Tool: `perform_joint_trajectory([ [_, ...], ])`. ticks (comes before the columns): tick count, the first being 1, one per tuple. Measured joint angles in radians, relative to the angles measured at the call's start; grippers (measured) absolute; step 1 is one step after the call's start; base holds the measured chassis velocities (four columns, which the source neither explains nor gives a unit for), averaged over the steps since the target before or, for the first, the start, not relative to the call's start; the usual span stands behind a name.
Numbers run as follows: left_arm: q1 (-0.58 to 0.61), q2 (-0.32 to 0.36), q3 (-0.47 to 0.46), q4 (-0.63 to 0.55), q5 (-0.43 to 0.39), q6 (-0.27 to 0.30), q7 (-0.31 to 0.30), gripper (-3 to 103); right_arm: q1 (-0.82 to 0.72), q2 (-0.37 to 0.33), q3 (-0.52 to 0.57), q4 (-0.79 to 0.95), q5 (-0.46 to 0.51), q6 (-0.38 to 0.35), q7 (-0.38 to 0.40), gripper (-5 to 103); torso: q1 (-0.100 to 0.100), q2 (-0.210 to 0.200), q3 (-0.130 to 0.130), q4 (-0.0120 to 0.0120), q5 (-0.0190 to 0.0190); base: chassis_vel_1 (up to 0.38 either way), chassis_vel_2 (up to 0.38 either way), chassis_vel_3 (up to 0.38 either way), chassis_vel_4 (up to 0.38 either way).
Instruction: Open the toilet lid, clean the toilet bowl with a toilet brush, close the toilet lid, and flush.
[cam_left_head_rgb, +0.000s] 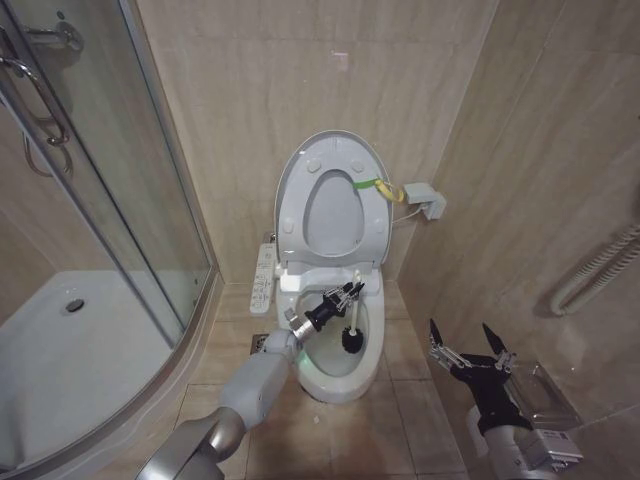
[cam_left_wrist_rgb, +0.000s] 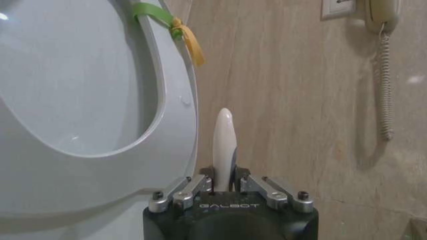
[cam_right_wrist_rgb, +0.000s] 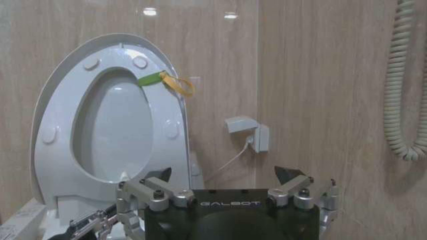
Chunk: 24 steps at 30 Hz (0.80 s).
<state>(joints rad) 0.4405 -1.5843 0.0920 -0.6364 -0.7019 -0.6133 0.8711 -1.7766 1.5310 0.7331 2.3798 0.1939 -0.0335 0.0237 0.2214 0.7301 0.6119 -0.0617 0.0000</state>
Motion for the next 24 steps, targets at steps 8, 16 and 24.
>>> perform_joint_trajectory([
  [8,-0.014,0.008,0.004,-0.039,-0.006,0.007,-0.002,19,0.000,0.000,0.000,0.000,0.000,0.000,0.000,100,0.000,0.000,0.000,0.0000,-0.0001,0.000,0.000,0.000,0.000],
  [16,-0.006,0.010,-0.007,-0.022,0.002,0.002,0.011,19,0.000,0.000,0.000,0.000,0.000,0.000,0.000,100,0.000,0.000,0.000,0.0000,0.0000,0.000,0.000,0.000,0.000],
  [24,0.030,0.003,-0.028,0.103,0.000,-0.007,0.039,19,0.000,0.000,0.000,0.000,0.000,0.000,0.000,100,0.000,0.000,0.000,0.0000,-0.0002,0.000,0.000,0.000,0.000],
])
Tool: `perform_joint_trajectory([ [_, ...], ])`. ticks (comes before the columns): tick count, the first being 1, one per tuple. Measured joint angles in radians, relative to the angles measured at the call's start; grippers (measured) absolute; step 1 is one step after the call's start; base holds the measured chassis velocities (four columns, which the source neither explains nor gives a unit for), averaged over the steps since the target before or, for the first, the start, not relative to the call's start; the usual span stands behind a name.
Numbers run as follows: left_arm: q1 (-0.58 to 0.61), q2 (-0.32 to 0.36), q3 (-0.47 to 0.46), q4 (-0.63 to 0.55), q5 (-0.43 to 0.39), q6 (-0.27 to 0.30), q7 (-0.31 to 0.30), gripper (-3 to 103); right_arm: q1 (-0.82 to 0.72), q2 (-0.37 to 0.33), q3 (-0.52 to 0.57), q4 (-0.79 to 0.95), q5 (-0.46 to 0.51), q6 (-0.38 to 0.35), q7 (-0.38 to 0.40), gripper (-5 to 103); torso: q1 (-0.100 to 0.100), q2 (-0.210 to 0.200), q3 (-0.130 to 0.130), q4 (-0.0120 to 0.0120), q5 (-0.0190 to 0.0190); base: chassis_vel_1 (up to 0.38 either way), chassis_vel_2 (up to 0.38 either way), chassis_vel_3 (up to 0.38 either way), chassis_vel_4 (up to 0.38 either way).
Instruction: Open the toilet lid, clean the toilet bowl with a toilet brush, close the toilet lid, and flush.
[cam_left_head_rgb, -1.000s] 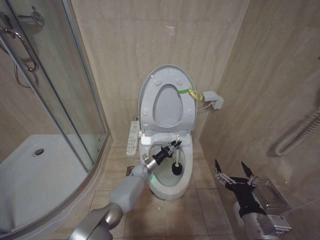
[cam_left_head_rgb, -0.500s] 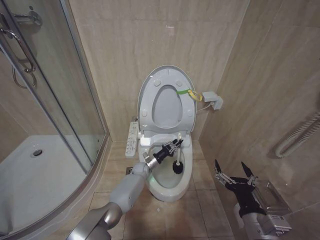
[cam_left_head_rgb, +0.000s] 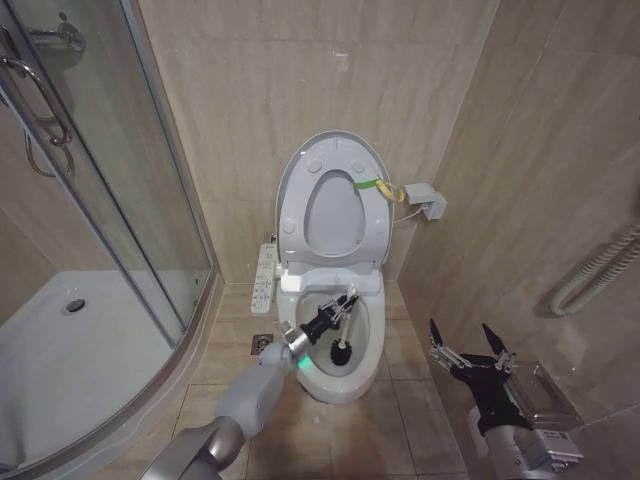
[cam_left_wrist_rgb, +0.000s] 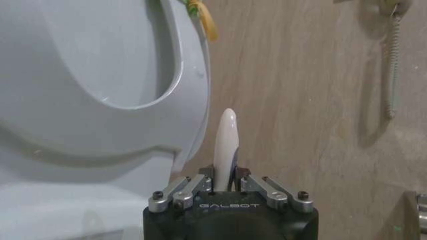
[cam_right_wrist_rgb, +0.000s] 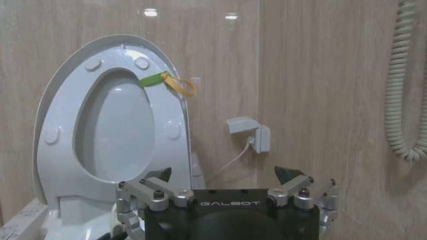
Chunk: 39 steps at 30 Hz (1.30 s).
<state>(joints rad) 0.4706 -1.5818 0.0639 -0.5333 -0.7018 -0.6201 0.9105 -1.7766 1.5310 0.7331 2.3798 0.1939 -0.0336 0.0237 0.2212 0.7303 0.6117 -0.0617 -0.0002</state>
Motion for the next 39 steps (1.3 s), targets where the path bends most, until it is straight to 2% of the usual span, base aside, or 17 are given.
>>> perform_joint_trajectory([
  [5,-0.012,0.013,-0.008,-0.011,-0.009,0.002,-0.003,19,0.000,0.000,0.000,0.000,0.000,0.000,0.000,100,0.000,0.000,0.000,0.0005,0.0003,0.000,0.000,0.000,0.000],
  [12,-0.053,-0.009,-0.016,-0.122,-0.079,0.024,-0.036,19,0.000,0.000,0.000,0.000,0.000,0.000,0.000,100,0.000,0.000,0.000,-0.0005,0.0002,0.000,0.000,0.000,0.000],
  [18,-0.020,-0.026,-0.007,-0.085,-0.085,0.033,-0.034,19,0.000,0.000,0.000,0.000,0.000,0.000,0.000,100,0.000,0.000,0.000,0.0001,0.0002,0.000,0.000,0.000,0.000],
  [22,0.023,-0.027,-0.014,-0.013,-0.100,0.036,-0.017,19,0.000,0.000,0.000,0.000,0.000,0.000,0.000,100,0.000,0.000,0.000,0.0005,-0.0002,0.000,0.000,0.000,0.000],
  [25,0.023,-0.021,-0.021,0.004,-0.096,0.035,-0.011,19,0.000,0.000,0.000,0.000,0.000,0.000,0.000,100,0.000,0.000,-0.001,-0.0004,-0.0006,0.000,0.000,0.000,0.000],
  [30,-0.006,0.007,-0.027,-0.010,-0.101,0.038,-0.016,18,0.000,0.000,0.000,0.000,0.000,0.000,0.000,100,0.000,0.000,0.000,0.0007,0.0006,0.000,0.000,0.000,0.000],
  [35,-0.063,-0.008,-0.047,-0.064,-0.129,0.041,-0.040,18,0.000,0.000,0.000,0.000,0.000,0.000,0.000,100,0.000,0.000,0.000,-0.0004,0.0006,0.000,0.000,0.000,0.000],
  [39,-0.066,-0.024,-0.047,-0.057,-0.135,0.042,-0.044,18,0.000,0.000,0.000,0.000,0.000,0.000,0.000,100,0.000,0.000,0.000,-0.0006,0.0002,0.000,0.000,0.000,0.000],
])
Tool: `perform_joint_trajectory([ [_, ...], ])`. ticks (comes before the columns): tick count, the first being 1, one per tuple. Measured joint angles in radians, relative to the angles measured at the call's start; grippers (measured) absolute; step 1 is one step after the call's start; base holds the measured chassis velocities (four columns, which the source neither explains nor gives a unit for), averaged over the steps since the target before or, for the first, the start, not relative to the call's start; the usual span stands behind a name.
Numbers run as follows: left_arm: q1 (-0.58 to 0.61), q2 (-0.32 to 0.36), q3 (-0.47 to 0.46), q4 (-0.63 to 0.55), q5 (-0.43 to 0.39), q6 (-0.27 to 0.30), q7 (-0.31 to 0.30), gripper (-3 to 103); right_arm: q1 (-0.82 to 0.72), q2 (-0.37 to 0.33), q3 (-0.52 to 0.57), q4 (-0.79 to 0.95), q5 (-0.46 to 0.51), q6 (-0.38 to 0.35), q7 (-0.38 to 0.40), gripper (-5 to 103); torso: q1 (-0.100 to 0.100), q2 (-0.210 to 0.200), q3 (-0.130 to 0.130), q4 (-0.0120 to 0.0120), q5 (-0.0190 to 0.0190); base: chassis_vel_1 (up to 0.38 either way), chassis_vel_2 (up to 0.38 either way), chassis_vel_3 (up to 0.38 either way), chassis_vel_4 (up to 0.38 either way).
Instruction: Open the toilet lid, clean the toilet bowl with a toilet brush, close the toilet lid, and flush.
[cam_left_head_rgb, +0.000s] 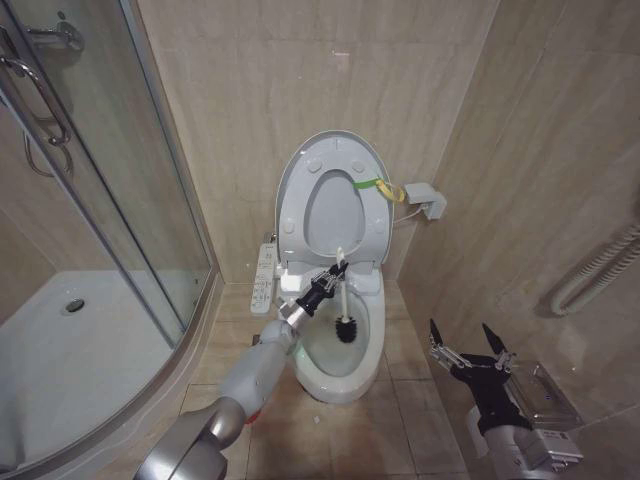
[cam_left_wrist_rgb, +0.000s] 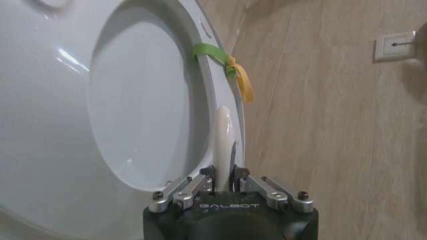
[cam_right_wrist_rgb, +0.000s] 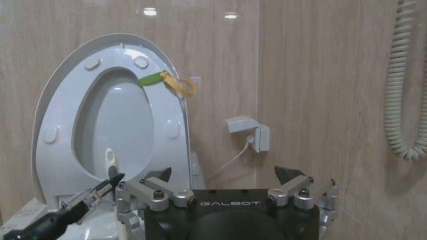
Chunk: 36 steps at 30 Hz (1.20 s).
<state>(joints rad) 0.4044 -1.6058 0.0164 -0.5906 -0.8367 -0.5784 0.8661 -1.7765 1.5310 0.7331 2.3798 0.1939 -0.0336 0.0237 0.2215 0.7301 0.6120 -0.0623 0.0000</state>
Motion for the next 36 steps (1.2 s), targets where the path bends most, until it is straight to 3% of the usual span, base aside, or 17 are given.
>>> perform_joint_trajectory([
  [3,0.074,-0.003,-0.002,0.090,0.009,-0.005,0.026,18,0.000,0.000,0.000,0.000,0.000,0.000,0.000,100,0.000,0.000,0.000,0.0011,-0.0002,0.000,0.000,0.000,0.000],
  [8,0.101,-0.003,-0.004,0.082,0.020,-0.008,0.037,18,0.000,0.000,0.000,0.000,0.000,0.000,0.000,100,-0.001,0.001,-0.001,0.0012,-0.0006,0.000,0.000,0.000,0.000],
  [9,0.112,0.009,0.002,0.052,0.025,-0.007,0.037,18,0.000,0.000,0.000,0.000,0.000,0.000,0.000,100,0.000,0.001,-0.001,-0.0001,-0.0008,0.000,0.000,0.000,0.000],
  [12,0.124,0.032,0.007,0.007,0.037,-0.006,0.032,18,0.000,0.000,0.000,0.000,0.000,0.000,0.000,100,0.000,0.000,0.000,0.0003,-0.0001,0.000,0.000,0.000,0.000],
  [16,0.164,0.139,0.024,-0.208,0.115,0.011,-0.010,18,0.000,0.000,0.000,0.000,0.000,0.000,0.000,100,0.000,0.000,0.000,0.0006,0.0001,0.000,0.000,0.000,0.000],
  [18,0.167,0.147,0.025,-0.226,0.120,0.011,-0.014,18,0.000,0.000,0.000,0.000,0.000,0.000,0.000,100,0.000,0.000,0.000,0.0007,0.0001,0.000,0.000,0.000,0.000],
  [21,0.194,0.215,0.020,-0.369,0.158,0.011,-0.028,18,0.000,0.000,0.000,0.000,0.000,0.000,0.000,100,0.000,0.000,0.000,0.0006,-0.0001,0.000,0.000,0.000,0.000],
  [32,0.257,0.293,-0.007,-0.560,0.184,0.002,-0.053,18,0.000,0.000,0.000,0.000,0.000,0.000,0.000,100,0.000,0.000,0.000,0.0007,-0.0002,0.000,0.000,0.000,0.000],
  [36,0.272,0.324,-0.012,-0.648,0.184,0.003,-0.092,18,0.000,0.000,0.000,0.000,0.000,0.000,0.000,100,0.000,0.000,0.000,0.0007,-0.0002,0.000,0.000,0.000,0.000],
])
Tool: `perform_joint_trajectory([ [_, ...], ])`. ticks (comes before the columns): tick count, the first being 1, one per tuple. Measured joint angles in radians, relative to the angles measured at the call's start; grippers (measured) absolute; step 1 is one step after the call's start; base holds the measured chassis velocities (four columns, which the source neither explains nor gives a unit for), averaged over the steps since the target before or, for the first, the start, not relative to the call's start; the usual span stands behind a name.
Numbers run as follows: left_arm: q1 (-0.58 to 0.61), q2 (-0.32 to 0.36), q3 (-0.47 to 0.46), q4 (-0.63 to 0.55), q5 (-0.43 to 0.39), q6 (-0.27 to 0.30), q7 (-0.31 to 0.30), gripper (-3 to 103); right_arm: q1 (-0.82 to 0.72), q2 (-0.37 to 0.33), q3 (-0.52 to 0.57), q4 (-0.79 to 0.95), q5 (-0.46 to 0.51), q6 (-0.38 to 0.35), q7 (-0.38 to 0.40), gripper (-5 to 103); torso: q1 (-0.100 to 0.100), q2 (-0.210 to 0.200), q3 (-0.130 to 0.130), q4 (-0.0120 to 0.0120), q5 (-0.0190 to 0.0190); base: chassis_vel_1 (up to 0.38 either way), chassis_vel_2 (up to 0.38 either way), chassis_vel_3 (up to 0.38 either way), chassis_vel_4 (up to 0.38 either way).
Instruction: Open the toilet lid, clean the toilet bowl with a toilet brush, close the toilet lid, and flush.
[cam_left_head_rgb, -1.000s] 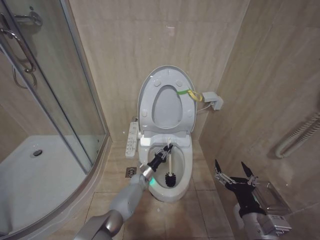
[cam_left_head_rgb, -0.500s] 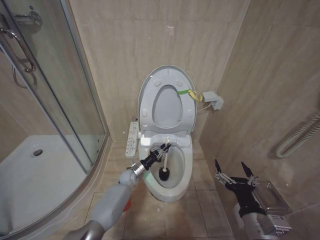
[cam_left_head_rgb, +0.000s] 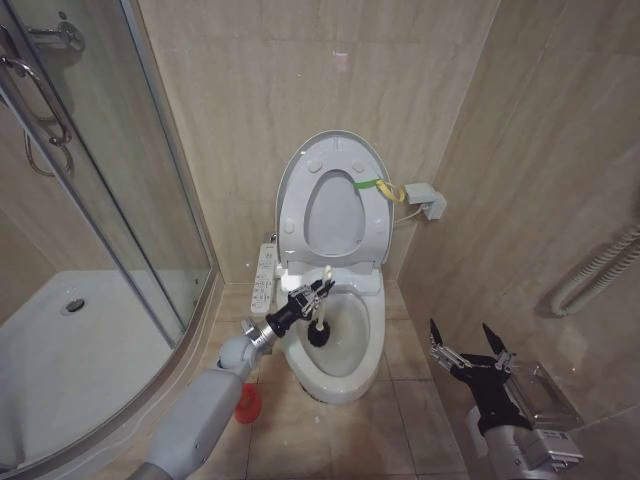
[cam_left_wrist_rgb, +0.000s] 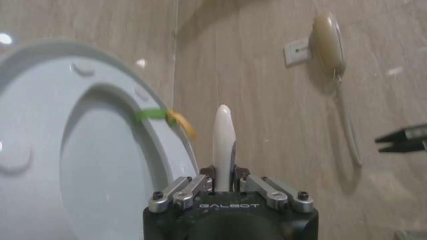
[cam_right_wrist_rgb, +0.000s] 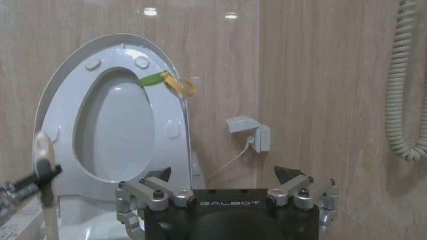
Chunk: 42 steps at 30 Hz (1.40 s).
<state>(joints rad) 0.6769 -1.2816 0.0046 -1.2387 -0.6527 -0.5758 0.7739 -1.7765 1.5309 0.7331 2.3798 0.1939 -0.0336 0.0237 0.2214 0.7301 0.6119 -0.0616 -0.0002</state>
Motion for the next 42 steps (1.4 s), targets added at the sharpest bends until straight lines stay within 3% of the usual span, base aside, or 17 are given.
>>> perform_joint_trajectory([
  [4,0.010,0.019,0.000,-0.084,-0.007,0.016,-0.068,18,0.000,0.000,0.000,0.000,0.000,0.000,0.000,100,0.000,0.000,0.000,-0.0001,0.0000,0.000,0.000,0.000,0.000],
  [6,0.021,0.039,-0.001,-0.153,-0.002,0.027,-0.145,18,0.000,0.000,0.000,0.000,0.000,0.000,0.000,100,0.000,0.000,0.000,-0.0002,0.0001,0.000,0.000,0.000,0.000],
  [7,0.021,0.039,-0.001,-0.153,-0.002,0.027,-0.145,18,0.000,0.000,0.000,0.000,0.000,0.000,0.000,100,0.000,0.000,0.000,-0.0002,0.0001,0.000,0.000,0.000,0.000],
  [10,0.064,0.078,-0.013,-0.266,0.012,0.049,-0.300,18,0.000,0.000,0.000,0.000,0.000,0.000,0.000,100,0.000,0.000,0.000,-0.0002,0.0001,0.000,0.000,0.000,0.000],
  [11,0.064,0.078,-0.013,-0.266,0.012,0.049,-0.300,18,0.000,0.000,0.000,0.000,0.000,0.000,0.000,100,0.000,0.000,0.000,-0.0002,0.0001,0.000,0.000,0.000,0.000],
  [14,0.106,0.103,-0.034,-0.329,0.023,0.074,-0.389,18,0.000,0.000,0.000,0.000,0.000,0.000,0.000,100,0.000,0.000,0.000,0.0003,0.0000,0.000,0.000,0.000,0.000],
  [15,0.106,0.103,-0.034,-0.329,0.023,0.074,-0.389,18,0.000,0.000,0.000,0.000,0.000,0.000,0.000,100,0.000,0.000,0.000,0.0003,0.0000,0.000,0.000,0.000,0.000],
  [17,0.146,0.126,-0.055,-0.384,0.026,0.100,-0.464,18,0.000,0.000,0.000,0.000,0.000,0.000,0.000,100,0.000,0.000,0.000,0.0000,-0.0001,0.000,0.000,0.000,0.000],
  [18,0.146,0.126,-0.055,-0.384,0.026,0.100,-0.464,18,0.000,0.000,0.000,0.000,0.000,0.000,0.000,100,0.000,0.000,0.000,0.0000,-0.0001,0.000,0.000,0.000,0.000],
  [20,0.240,0.181,-0.097,-0.512,0.025,0.152,-0.587,18,0.000,0.000,0.000,0.000,0.000,0.000,0.000,100,0.000,0.000,0.000,-0.0001,-0.0001,0.000,0.000,0.000,0.000],
  [21,0.280,0.201,-0.115,-0.555,0.025,0.164,-0.608,18,0.000,0.000,0.000,0.000,0.000,0.000,0.000,100,0.000,0.000,0.000,0.0001,0.0001,0.000,0.000,0.000,0.000],
  [32,0.573,0.225,-0.273,-0.706,0.073,0.165,-0.619,18,0.000,0.000,0.000,0.000,0.000,0.000,0.000,100,0.000,0.000,0.000,0.0002,-0.0001,0.000,0.000,0.000,0.000],
  [34,0.655,0.205,-0.331,-0.729,0.102,0.157,-0.634,18,0.000,0.000,0.000,0.000,0.000,0.000,0.000,100,0.000,0.000,0.000,0.0000,0.0001,0.000,0.000,0.000,0.000],
  [42,0.794,0.116,-0.408,-0.736,0.179,0.127,-0.671,18,0.000,0.000,0.000,0.000,0.000,0.000,0.000,100,0.000,0.000,0.000,-0.0001,0.0001,0.000,0.000,0.000,0.000],
])
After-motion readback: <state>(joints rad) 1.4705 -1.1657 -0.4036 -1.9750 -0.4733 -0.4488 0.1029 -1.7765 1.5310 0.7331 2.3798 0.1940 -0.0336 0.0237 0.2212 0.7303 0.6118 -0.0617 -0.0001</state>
